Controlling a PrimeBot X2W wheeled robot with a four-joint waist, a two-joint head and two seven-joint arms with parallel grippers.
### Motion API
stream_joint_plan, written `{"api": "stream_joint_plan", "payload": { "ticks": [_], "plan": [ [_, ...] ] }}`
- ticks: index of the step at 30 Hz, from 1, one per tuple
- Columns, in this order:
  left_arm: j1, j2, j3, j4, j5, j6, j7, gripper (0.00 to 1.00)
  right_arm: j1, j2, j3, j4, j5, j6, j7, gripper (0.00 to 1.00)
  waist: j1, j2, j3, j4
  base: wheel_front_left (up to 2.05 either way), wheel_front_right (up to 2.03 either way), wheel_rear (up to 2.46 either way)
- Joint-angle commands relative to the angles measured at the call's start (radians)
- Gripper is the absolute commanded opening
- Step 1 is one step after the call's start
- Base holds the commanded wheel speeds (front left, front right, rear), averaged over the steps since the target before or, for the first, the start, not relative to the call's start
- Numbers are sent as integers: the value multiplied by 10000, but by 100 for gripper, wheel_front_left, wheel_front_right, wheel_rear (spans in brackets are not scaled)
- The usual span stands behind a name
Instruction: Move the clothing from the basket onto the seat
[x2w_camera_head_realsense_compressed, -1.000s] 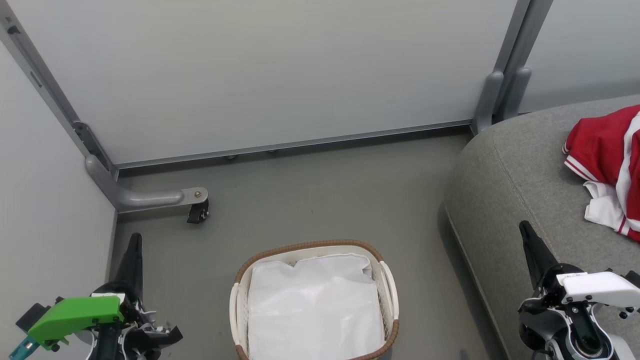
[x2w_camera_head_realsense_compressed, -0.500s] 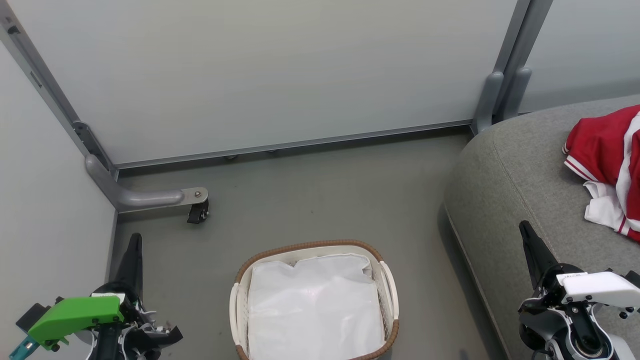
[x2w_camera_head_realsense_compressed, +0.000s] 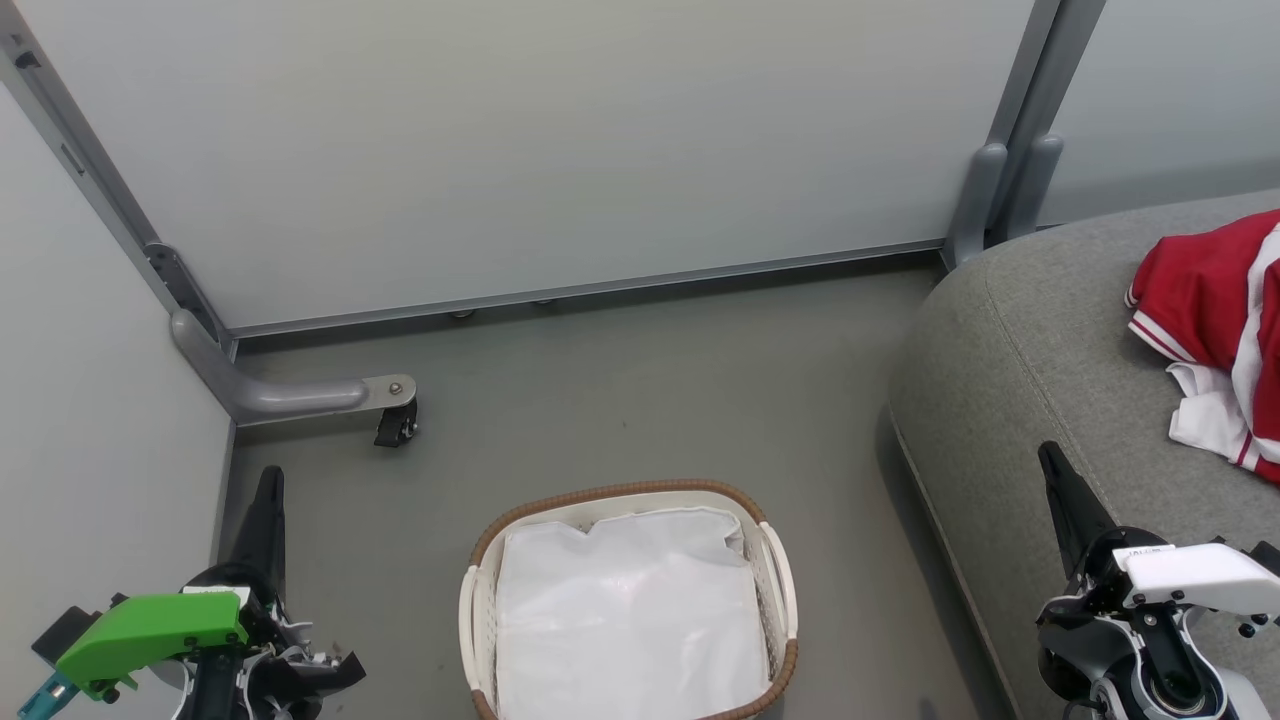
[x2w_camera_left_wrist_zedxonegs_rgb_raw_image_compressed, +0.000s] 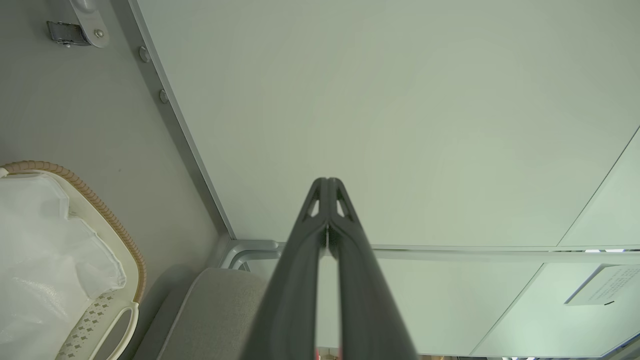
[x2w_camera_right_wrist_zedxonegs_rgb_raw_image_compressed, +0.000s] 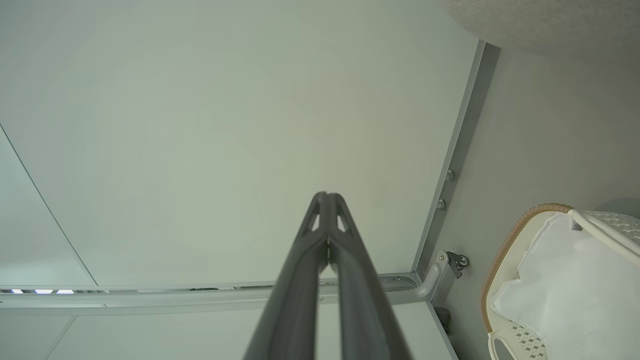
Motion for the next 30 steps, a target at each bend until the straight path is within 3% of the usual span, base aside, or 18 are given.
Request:
{"api": "stream_joint_plan", "payload": {
  "ticks": [1,30],
  "plan": [
    [-108,67,20,-16,-32,-52,29,0,106,-60,-21,-33,32,0,11,0,0,0,0,0,0,0,0],
    [-108,67,20,-17,-32,-52,29,0,106,-61,-21,-33,33,0,11,0,0,0,0,0,0,0,0]
  ]
}}
